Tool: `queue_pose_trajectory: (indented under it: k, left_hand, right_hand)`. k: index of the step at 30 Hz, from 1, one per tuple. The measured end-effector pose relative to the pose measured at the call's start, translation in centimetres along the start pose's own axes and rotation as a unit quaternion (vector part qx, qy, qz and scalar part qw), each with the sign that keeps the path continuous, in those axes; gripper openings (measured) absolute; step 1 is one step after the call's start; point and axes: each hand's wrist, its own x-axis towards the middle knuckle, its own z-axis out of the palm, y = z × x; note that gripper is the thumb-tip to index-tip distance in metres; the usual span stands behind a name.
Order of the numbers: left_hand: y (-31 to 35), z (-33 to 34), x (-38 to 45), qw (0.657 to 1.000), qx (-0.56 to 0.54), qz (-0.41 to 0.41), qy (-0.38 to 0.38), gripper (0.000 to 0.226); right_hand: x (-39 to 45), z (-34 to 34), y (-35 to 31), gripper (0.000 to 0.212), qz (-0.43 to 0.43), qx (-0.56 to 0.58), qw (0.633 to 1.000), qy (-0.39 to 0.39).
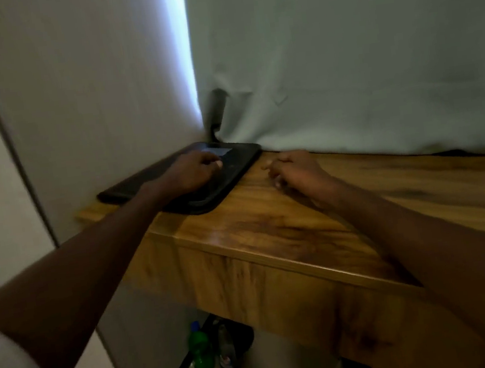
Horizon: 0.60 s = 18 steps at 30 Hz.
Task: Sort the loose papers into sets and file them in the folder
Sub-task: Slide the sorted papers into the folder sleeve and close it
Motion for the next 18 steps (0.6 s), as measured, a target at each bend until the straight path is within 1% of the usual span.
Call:
queue_pose_trajectory:
  k: [2,3,4,6,8,9,11,12,14,16,18]
  left_hand:
    - [5.2,3.3,1.2,0.997,-0.035,0.063,-0.004,0.029]
    - [7.6,4.8,1.9,0.995,-0.04,0.088,-0.009,0.033]
    - [11.1,6.9,2.9,0.992,-0.05,0.118,-0.022,0.037]
    - [16.2,9.8,4.4,0.987,-0.049,0.142,-0.052,0.047]
    - [21.6,12.9,5.6,0.982,-0.054,0.165,-0.073,0.054]
    - [24.4,14.7,6.1,0.977,-0.053,0.189,-0.082,0.055]
    - [27.8,17.9,6.4,0.97,-0.037,0.217,-0.102,0.056]
    - [29.4,19.4,6.4,0.967,-0.019,0.227,-0.113,0.056]
    - [30.4,21.0,6.1,0.967,0.009,0.23,-0.109,0.057]
    - [30.3,21.0,5.9,0.969,-0.017,0.228,-0.093,0.057]
    - [30.0,20.5,5.6,0.971,-0.034,0.225,-0.068,0.063]
  right_hand:
    - [-2.2,-3.7,1.7,0.016,-0.052,-0.115,0.989,0.079]
    - [-3.3,-5.3,2.3,0.017,-0.068,-0.177,0.977,0.098]
    - [-4.6,-8.2,3.6,0.018,-0.065,-0.243,0.96,0.122]
    - [-6.5,-12.6,4.9,0.021,-0.05,-0.34,0.921,0.181]
    - [-8.6,-17.8,6.0,0.021,-0.032,-0.393,0.883,0.253]
    - [-9.7,-20.6,6.9,0.02,-0.02,-0.413,0.862,0.292]
    - [-11.4,-25.0,8.7,0.02,0.006,-0.451,0.825,0.341]
    - [-12.2,-27.3,10.1,0.021,0.035,-0.47,0.811,0.346]
    - [-13.4,-30.8,12.8,0.028,0.11,-0.486,0.807,0.317]
    - [-15.0,-33.3,15.1,0.038,0.166,-0.49,0.81,0.278]
    - [-16.0,-34.5,16.3,0.042,0.191,-0.472,0.825,0.246]
